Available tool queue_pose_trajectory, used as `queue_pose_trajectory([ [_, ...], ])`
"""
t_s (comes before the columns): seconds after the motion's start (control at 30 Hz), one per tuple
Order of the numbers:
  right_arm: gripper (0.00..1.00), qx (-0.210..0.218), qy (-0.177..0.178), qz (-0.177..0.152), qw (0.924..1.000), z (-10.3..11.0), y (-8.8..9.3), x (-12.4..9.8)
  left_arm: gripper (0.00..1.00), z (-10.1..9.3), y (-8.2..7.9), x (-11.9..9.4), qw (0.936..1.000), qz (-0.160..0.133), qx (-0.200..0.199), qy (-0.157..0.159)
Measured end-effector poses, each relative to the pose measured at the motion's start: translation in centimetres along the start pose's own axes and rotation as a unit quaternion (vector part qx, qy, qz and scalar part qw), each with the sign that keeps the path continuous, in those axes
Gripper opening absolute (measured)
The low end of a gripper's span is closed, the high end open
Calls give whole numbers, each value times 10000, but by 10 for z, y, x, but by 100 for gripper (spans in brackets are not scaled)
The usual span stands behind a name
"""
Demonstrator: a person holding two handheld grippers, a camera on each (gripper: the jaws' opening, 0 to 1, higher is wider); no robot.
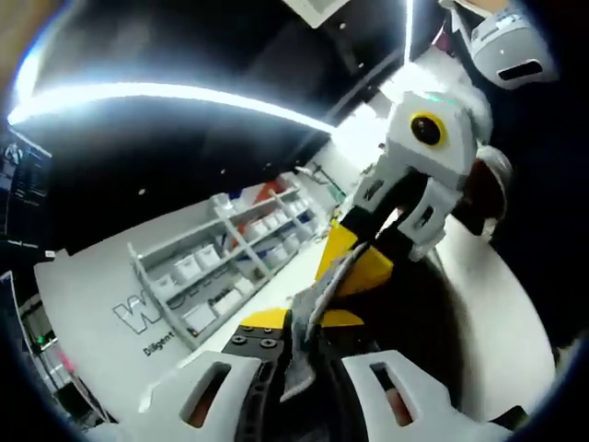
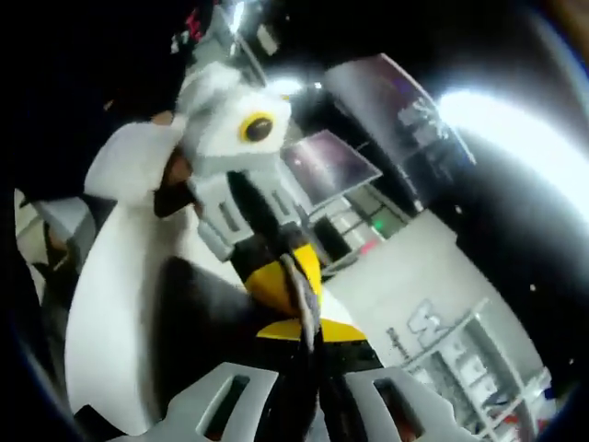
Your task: Open the folded towel by lifting each exposed corner and separating the folded layers until the towel lies flat within the target outline without major curled edges
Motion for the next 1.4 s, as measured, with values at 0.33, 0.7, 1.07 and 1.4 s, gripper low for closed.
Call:
queue_pose_trajectory([
  [0.33, 0, 1064, 76, -70, 9943, -31, 5, -2, 27, 18, 48, 14, 9897, 1318, -527, -192],
  [0.7, 0, 2084, 450, 28, 9770, -81, 40, -20, 10, 7, 57, 14, 9764, 1772, -1230, 26],
  [1.07, 0, 3520, 482, -24, 9348, -121, 95, -44, 13, 16, 67, 23, 9669, 1838, -1757, 222],
  [1.4, 0, 3629, 706, 59, 9291, -135, 114, -57, 21, 39, 75, 44, 9610, 1966, -1831, 653],
])
Point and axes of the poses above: the point that each gripper's makers call its tool centre point, and the gripper's own axes: x roughly forward along the fingers, z roughly to its left, y roughly out of its underside, the point moved 5 cm from there along -x, roughly backward along the fingers, and after that the axes turned 13 degrees about z, right-handed, at the moved point
